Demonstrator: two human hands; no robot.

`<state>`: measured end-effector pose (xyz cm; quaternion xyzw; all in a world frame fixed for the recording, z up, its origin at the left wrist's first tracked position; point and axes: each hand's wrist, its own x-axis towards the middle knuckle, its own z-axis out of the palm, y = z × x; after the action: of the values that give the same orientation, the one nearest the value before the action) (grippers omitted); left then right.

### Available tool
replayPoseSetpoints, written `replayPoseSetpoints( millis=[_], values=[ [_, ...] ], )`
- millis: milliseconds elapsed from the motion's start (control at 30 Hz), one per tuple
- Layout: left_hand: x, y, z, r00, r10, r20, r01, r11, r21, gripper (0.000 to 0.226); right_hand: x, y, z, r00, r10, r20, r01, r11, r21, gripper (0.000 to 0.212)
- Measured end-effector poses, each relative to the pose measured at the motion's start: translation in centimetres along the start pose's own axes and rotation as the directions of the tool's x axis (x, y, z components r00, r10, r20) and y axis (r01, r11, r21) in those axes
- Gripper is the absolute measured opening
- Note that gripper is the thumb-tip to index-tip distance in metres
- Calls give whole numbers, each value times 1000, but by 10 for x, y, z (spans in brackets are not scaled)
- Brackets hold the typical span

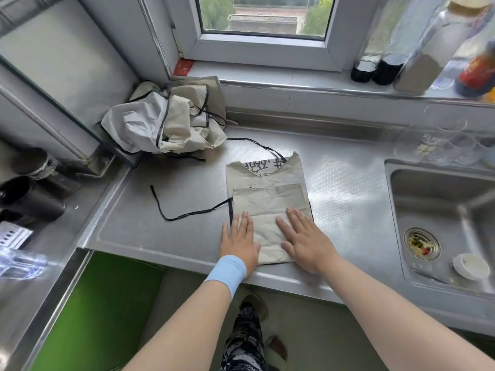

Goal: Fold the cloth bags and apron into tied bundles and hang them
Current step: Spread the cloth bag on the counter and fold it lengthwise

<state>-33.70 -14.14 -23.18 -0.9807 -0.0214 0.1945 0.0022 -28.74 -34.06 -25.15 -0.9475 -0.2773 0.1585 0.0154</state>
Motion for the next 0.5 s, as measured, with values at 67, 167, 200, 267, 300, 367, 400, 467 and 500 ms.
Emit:
replayPoseSetpoints(
  millis=[67, 167, 200, 267, 300, 367, 400, 467, 500],
  values=[
    [-1, -3, 0, 996, 78, -54, -77, 997, 13, 67, 0, 2, -2, 997, -27, -76, 23, 998, -57, 70],
    [-1, -13, 0, 965, 261, -3, -261, 965, 2, 82, -2, 3, -5, 980, -116, -164, 103, 991, -83, 62],
    [-1, -17, 1, 963, 270, 14, -270, 963, -28, 84, -5, 3, -6, 969, -164, -184, 151, 985, -83, 63],
    [1, -24, 4, 968, 251, 18, -248, 964, -97, 82, -16, 2, -15, 961, -239, -137, 231, 970, -71, 70],
    [2, -27, 3, 970, 244, 11, -240, 963, -122, 78, -21, 2, -20, 961, -259, -97, 254, 965, -59, 74],
    [2, -28, -2, 974, 225, -13, -224, 966, -129, 62, -26, 3, -29, 961, -271, -44, 270, 962, -41, 78],
    [2, -28, -7, 975, 221, -25, -223, 969, -108, 54, -27, 4, -33, 961, -276, -16, 275, 960, -57, 79],
    [1, -23, -17, 974, 227, -4, -227, 972, -63, 55, -23, 6, -39, 956, -287, 54, 292, 947, -131, 80],
    [-1, -20, -20, 974, 225, 26, -223, 973, -54, 66, -21, 5, -41, 956, -283, 79, 293, 943, -159, 79]
  ],
)
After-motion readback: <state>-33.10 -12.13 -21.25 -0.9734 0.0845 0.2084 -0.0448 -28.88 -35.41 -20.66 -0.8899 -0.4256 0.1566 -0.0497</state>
